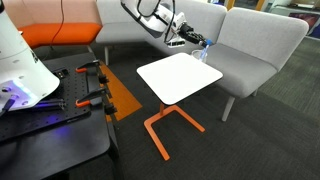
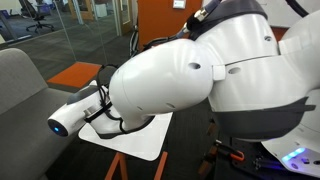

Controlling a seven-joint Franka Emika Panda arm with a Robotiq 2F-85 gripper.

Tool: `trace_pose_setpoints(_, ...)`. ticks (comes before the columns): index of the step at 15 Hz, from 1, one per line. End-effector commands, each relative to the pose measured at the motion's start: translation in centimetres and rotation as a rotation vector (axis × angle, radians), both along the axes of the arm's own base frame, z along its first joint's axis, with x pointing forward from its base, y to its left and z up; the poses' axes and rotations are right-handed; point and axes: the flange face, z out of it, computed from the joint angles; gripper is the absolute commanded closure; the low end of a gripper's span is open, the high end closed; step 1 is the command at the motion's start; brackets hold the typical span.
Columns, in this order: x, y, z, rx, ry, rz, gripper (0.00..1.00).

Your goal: Put the blue object in the glass cup

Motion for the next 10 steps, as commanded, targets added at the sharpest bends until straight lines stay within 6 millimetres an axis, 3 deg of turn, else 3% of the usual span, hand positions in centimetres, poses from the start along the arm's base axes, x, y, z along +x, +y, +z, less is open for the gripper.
trace_pose_setpoints(1,-0.2,-0.3,-0.1,0.066,0.009,-0.022,0.55)
trace_pose_setpoints(5,0.0,-0.4,0.3,0.098,-0.020,-0.037,0.26)
trace_pose_setpoints(8,0.3,-0.5,1.8,0.100,-0.071,-0.071,0.04)
trace_pose_setpoints(10,0.5,-0.9,3.1,0.077,-0.086,-0.104,0.00)
